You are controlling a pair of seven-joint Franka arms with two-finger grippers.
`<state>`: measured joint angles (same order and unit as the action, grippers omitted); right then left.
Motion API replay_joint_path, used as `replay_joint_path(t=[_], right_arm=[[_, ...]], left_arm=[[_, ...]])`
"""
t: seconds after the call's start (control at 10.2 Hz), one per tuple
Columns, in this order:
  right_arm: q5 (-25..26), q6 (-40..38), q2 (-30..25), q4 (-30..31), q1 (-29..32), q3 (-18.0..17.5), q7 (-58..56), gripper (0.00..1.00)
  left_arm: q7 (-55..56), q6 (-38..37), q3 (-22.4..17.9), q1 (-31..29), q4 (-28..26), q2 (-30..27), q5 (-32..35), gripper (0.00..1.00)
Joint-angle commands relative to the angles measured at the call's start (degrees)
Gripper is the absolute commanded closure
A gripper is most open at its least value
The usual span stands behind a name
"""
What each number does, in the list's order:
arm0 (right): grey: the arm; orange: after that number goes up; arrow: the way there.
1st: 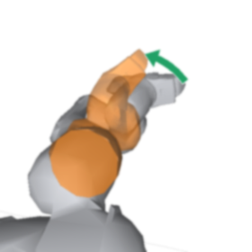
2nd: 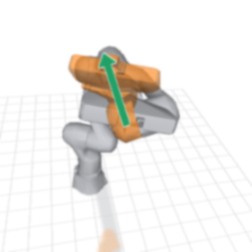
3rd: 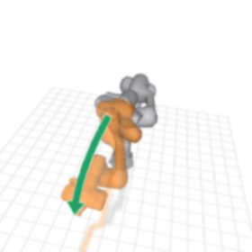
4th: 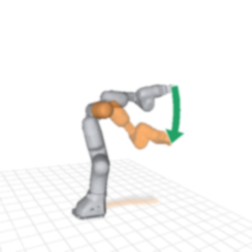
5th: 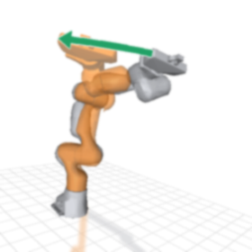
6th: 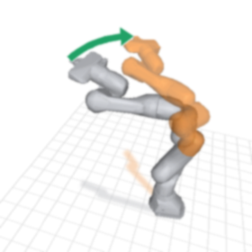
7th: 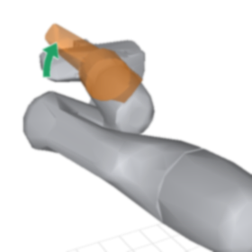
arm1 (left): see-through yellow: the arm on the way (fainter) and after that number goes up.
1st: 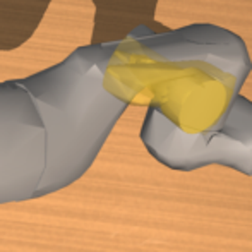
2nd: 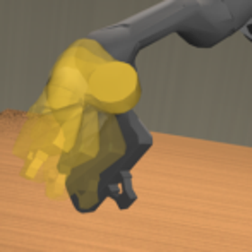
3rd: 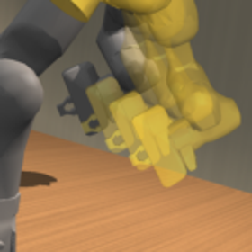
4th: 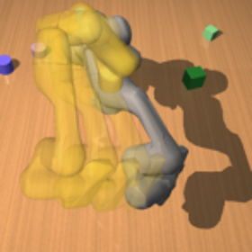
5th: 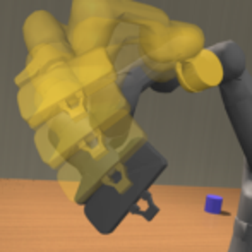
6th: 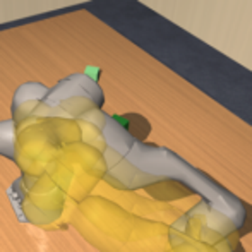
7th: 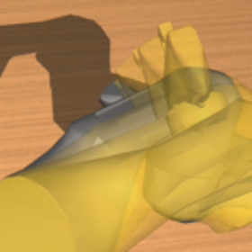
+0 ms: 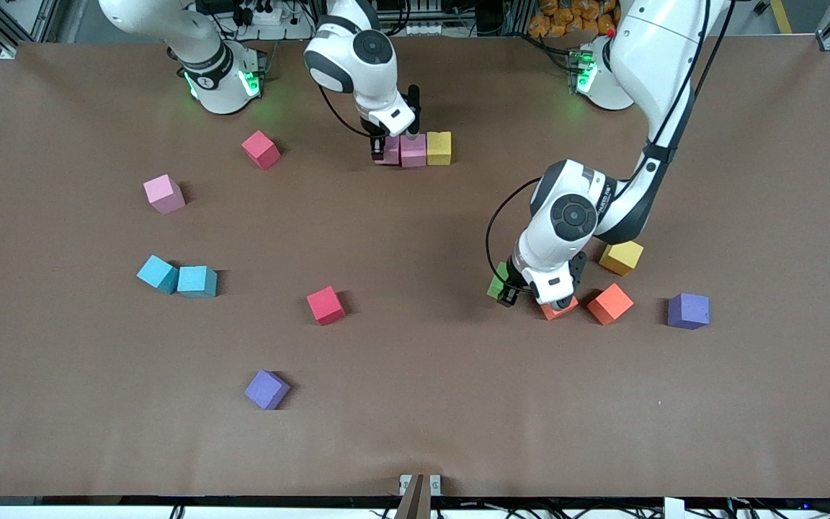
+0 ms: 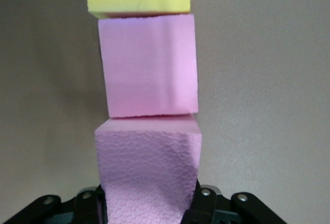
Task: Form number 2 with 11 blocks
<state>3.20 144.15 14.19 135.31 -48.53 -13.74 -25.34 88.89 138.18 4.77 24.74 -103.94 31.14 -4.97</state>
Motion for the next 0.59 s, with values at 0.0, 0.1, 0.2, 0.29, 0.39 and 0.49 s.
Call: replay_joint_path(t=[0.0, 0.1, 0.2, 0.29, 0.39, 0.49], right_arm=[[-0.56, -0.01, 1.80, -1.89, -0.25, 0.03, -0.67, 1.00], [-0.56, -0.01, 1.89, -1.89, -0.25, 0.03, -0.67, 1.00], [-0.56, -0.01, 2.41, -1.89, -0.25, 0.03, -0.67, 1.00], [-0.48, 0.25, 2.77, -1.89, -0.25, 0.03, -0.67, 1.00], [-0.47, 0.69, 2.94, -1.89, -0.25, 0.03, -0.67, 1.00], [-0.47, 0.70, 3.29, -1.89, -0.25, 0.03, -0.67, 1.00]], left_arm=[[-0.38, -2.65, 0.07, -0.31, 1.72, -0.38, -0.04, 0.87], [-0.38, -3.17, 0.07, -0.31, 2.33, -0.38, -0.04, 0.87], [-0.21, -4.39, -0.02, -0.31, 2.95, -0.29, -0.30, 0.87], [-0.12, -5.10, -0.02, -0.31, 2.95, -0.29, -0.39, 0.87], [0.05, -5.11, -0.02, -0.31, 2.95, -0.29, -0.47, 0.87], [0.58, -5.20, -0.02, -0.31, 2.95, -0.29, -0.48, 0.87]])
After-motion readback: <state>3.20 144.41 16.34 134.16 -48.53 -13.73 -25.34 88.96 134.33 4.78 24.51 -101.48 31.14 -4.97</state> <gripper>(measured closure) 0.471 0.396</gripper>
